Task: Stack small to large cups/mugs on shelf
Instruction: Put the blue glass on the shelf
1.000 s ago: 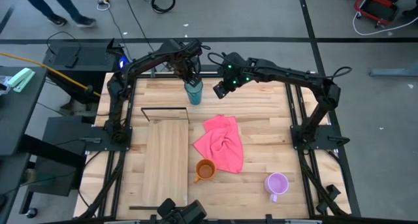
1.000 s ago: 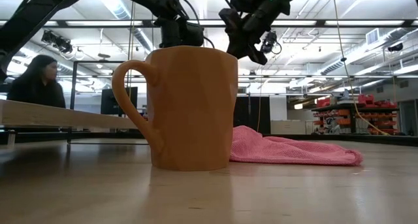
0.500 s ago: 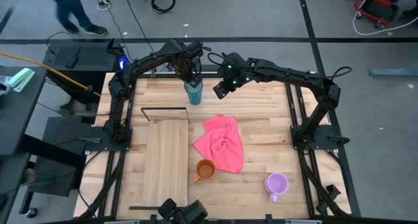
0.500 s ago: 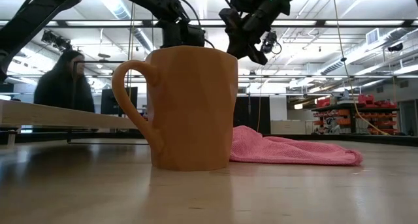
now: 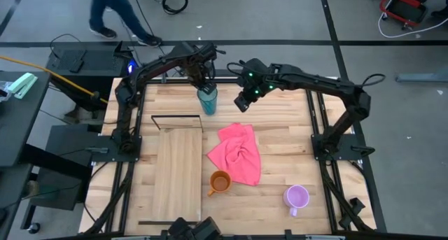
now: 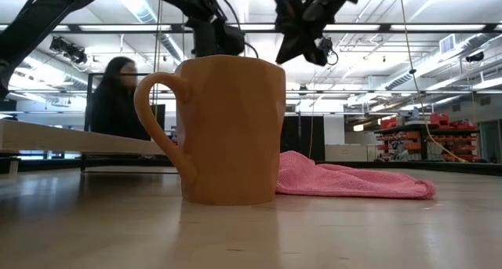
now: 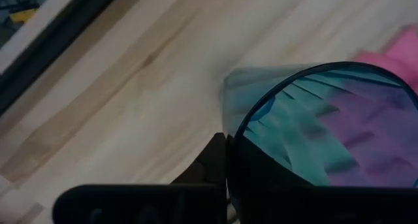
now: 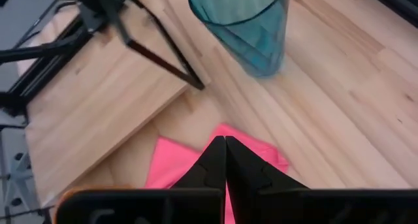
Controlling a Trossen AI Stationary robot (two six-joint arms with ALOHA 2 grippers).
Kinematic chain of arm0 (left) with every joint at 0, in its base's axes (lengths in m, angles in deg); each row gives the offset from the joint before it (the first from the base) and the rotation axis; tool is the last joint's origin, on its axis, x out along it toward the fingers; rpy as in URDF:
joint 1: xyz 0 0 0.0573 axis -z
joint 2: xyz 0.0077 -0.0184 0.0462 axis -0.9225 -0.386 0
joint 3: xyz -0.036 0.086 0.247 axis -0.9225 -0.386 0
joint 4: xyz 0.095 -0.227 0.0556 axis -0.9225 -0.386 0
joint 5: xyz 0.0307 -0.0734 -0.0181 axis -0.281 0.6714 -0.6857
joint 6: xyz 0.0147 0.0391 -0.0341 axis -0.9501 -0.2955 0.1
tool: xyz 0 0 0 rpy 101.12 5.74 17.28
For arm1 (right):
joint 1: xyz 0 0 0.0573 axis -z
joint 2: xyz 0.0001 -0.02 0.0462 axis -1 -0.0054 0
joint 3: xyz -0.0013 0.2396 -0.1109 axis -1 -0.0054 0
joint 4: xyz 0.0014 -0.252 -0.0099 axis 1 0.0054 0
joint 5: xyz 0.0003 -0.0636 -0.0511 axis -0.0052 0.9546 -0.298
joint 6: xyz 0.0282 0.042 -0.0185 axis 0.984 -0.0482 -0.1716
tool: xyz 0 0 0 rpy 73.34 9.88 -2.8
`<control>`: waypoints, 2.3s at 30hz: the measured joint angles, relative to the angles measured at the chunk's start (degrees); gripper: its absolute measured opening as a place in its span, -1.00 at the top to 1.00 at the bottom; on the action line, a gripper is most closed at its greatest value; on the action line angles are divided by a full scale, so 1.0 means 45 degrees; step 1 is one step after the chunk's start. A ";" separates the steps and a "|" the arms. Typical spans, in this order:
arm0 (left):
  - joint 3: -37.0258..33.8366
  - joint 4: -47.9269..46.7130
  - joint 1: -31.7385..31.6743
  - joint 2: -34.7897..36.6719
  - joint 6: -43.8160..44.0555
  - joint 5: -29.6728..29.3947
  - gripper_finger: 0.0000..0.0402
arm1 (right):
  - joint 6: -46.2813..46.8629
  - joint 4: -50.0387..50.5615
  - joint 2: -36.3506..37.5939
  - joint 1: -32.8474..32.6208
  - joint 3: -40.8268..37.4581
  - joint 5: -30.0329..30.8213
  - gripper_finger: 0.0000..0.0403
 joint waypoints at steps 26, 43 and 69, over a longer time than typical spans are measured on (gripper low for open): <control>0.3585 -0.2575 0.3416 0.5269 0.3414 0.0637 0.94 | -0.0792 0.1811 0.4312 -0.0884 0.0000 0.2262 0.95; -0.3339 -0.2547 0.5997 0.7964 0.6635 -0.0713 0.94 | -0.0767 0.2894 0.4342 -0.2195 -0.0432 0.2258 0.95; -0.7975 -0.1311 0.5539 0.8771 0.7584 -0.2063 0.94 | -0.0782 0.2758 0.4332 -0.2239 -0.0646 0.2830 0.95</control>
